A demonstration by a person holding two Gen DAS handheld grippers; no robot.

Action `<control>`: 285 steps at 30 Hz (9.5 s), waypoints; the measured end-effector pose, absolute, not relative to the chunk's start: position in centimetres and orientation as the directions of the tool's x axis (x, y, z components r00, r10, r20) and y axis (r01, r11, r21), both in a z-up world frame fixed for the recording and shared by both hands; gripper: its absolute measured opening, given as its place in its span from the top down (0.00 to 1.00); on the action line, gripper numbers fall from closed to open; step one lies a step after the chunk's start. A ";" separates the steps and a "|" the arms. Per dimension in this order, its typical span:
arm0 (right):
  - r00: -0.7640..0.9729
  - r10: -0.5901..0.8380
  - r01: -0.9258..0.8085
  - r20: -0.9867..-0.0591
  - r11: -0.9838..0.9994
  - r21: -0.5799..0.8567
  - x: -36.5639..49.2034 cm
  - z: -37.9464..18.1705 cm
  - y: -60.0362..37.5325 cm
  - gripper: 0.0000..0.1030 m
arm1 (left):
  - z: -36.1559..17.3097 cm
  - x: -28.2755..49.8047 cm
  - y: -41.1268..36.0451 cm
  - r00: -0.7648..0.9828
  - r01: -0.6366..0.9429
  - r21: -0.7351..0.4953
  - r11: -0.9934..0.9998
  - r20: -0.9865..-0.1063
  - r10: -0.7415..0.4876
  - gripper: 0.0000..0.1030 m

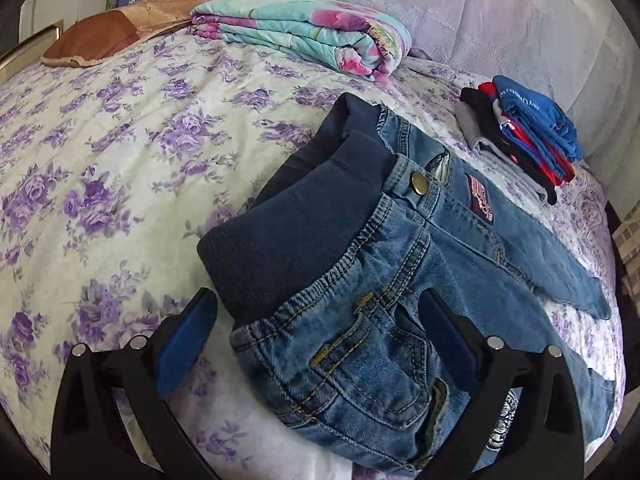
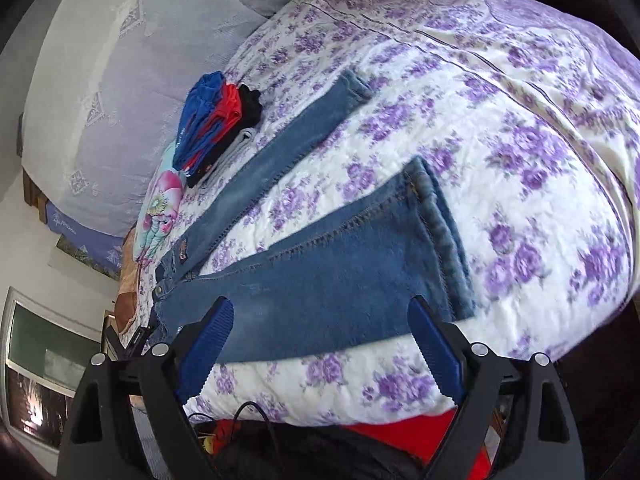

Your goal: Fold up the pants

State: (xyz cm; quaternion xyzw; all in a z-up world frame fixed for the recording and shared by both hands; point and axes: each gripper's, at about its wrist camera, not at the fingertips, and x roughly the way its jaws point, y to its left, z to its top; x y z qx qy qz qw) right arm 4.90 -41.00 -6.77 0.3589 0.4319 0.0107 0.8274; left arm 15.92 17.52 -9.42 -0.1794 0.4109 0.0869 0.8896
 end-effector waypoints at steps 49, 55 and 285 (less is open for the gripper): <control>0.807 0.314 0.061 -0.500 0.798 0.600 11.4 -7.2 -40.7 0.54 | -2.3 9.2 16.6 0.773 -0.199 -0.446 0.872 -0.619 -0.141 0.32; 0.715 0.344 0.056 -0.608 0.839 0.541 14.4 -10.7 -37.4 0.38 | -8.0 15.1 12.0 0.643 -0.214 -0.127 0.969 -0.765 0.042 0.23; 0.541 0.455 -0.608 -0.708 0.793 0.045 10.0 -10.4 -20.5 0.90 | -8.9 7.8 23.0 0.669 -0.245 -0.681 0.690 -0.634 -0.388 0.82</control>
